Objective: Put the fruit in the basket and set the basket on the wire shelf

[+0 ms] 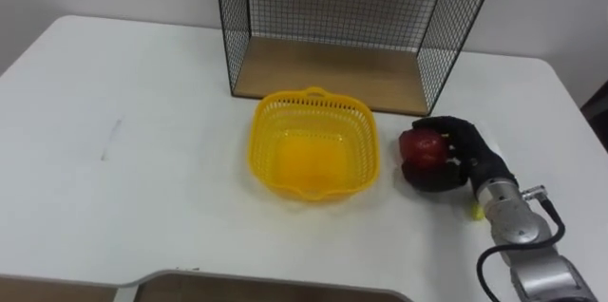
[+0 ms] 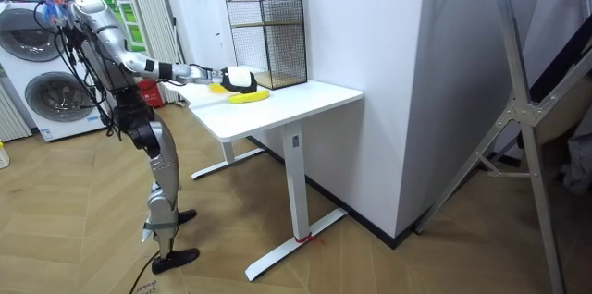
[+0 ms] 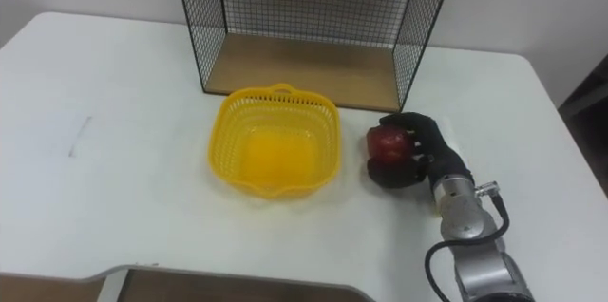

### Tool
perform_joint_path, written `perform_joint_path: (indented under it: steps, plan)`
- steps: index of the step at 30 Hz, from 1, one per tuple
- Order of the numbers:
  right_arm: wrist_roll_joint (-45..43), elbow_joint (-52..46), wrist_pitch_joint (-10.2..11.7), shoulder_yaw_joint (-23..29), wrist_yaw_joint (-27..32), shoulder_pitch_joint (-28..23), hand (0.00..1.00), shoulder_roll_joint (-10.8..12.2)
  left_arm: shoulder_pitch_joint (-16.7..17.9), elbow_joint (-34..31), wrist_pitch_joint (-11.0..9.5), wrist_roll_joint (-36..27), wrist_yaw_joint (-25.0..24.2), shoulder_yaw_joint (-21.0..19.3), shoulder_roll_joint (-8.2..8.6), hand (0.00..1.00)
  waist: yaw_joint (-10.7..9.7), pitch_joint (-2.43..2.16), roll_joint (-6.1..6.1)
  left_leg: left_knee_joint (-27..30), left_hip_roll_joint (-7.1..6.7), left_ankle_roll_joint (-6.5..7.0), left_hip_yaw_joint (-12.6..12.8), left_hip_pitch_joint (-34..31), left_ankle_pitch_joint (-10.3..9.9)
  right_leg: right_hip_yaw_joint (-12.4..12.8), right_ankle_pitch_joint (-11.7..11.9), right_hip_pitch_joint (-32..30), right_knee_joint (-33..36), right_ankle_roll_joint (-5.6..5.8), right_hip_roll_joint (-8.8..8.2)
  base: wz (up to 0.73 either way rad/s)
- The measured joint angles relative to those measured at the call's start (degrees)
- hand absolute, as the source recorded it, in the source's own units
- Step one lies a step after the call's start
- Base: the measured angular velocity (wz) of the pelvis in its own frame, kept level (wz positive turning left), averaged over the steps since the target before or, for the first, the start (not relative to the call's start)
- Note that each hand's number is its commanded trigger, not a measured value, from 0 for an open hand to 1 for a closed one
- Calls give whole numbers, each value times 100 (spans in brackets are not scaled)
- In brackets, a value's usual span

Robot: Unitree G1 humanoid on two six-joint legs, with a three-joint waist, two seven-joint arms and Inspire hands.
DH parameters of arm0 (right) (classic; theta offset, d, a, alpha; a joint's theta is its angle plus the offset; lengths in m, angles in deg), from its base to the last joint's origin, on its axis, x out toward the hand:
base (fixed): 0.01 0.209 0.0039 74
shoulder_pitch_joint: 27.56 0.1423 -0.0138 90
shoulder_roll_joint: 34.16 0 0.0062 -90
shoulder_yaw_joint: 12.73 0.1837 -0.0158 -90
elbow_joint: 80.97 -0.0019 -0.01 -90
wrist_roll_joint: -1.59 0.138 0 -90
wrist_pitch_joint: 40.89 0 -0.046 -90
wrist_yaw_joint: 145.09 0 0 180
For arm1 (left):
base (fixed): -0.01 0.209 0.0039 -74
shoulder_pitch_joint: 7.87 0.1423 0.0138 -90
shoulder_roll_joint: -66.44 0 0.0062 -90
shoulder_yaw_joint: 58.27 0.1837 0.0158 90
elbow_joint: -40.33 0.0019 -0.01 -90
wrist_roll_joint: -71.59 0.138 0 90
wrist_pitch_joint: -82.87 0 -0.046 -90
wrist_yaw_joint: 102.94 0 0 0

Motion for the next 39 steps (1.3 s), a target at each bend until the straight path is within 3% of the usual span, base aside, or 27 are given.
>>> perform_joint_path:
  steps: [8,13,16,21,26,33,39]
  plan:
    - [1178,-509,-158,162,-37,-506,100,287,45,-38,17,121,-21,-20,22,0,-6,-8,-43,-30,0,-7,9,74,-8,1,-2,45,-14,3,-1,-1]
    - [1794,-869,-312,147,-11,-736,100,327,59,-26,40,121,0,-14,23,0,-26,-10,-7,-16,0,-4,30,76,-5,16,-2,53,-18,3,-7,-1]
    - [1825,-1204,-318,170,43,-735,100,326,151,-16,35,124,0,-15,47,0,-70,-7,52,-19,-1,-1,40,82,-3,24,-2,55,-19,4,-8,0]
    - [1845,-2130,-306,230,267,-734,100,317,289,-23,34,126,-8,-18,70,0,-157,-46,135,-67,-10,-1,43,94,0,22,-2,65,-75,3,-8,0]
    - [2056,-3331,-298,344,415,-733,100,312,277,0,31,116,-11,-121,145,0,-149,-33,166,-141,-10,-2,91,153,0,60,-2,69,-78,4,-8,-4]
    - [2222,-3872,-297,356,406,-732,100,311,146,115,27,127,-10,-118,206,0,-147,-3,170,-125,-5,-3,93,39,-3,54,-2,-53,-42,3,-9,-1]
    - [1491,-4535,-297,166,47,-724,100,310,177,132,25,229,-103,-94,232,0,-124,-3,186,-154,1,1,155,-26,6,133,-2,-188,13,4,-11,-6]
